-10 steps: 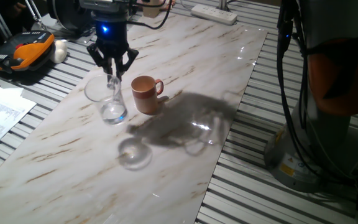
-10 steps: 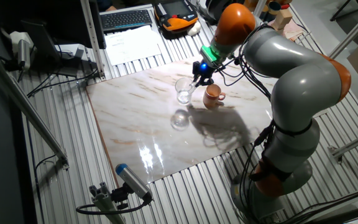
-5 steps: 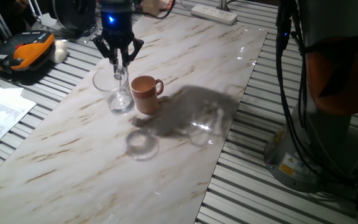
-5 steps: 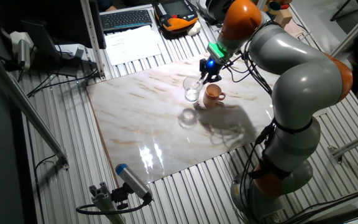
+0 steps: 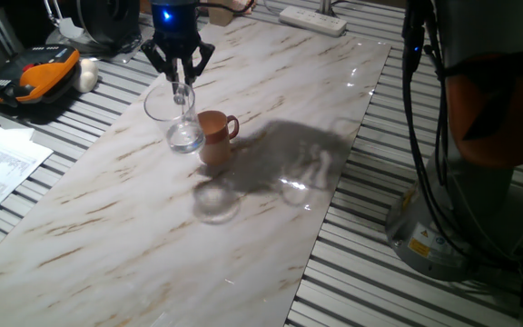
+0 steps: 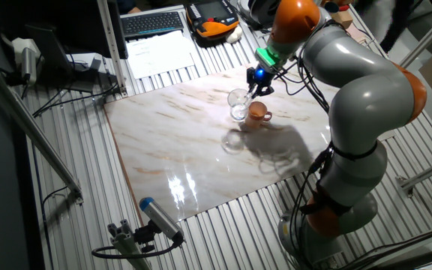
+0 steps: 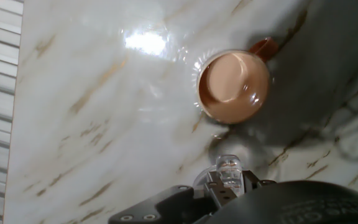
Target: Pour the water from one cup into another empty cup
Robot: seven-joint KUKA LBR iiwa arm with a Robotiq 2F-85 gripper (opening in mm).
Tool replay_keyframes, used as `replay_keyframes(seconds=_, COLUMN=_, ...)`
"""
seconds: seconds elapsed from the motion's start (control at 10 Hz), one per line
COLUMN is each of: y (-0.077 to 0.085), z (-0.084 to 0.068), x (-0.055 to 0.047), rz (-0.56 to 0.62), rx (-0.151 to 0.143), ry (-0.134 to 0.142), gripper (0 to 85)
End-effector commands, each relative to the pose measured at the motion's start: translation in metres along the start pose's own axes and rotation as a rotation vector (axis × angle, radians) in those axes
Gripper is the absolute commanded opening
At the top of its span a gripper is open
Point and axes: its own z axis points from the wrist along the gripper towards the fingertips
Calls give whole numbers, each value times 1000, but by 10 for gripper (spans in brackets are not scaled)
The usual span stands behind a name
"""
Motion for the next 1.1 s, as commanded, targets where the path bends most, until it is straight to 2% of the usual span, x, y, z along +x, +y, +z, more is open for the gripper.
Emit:
replay_keyframes(seconds=0.0, y=-1, z=-1, x=-1, rz=0, rx=0, ry=-2, gripper=0)
replay_keyframes(seconds=0.3, y=-2, z=-4, x=-7, rz=-2, rx=0, ry=-12, gripper=0)
replay_keyframes(seconds=0.5, y=-3, z=-4, x=-12, rz=7, rx=-20, ry=-6, gripper=0)
replay_keyframes(seconds=0.7, y=-3, z=-4, x=-20, rz=7, rx=-18, ry=-18, gripper=0)
replay_keyframes(seconds=1.0, y=-5, z=-6, x=-22, rz=5, rx=-49, ry=-6, gripper=0)
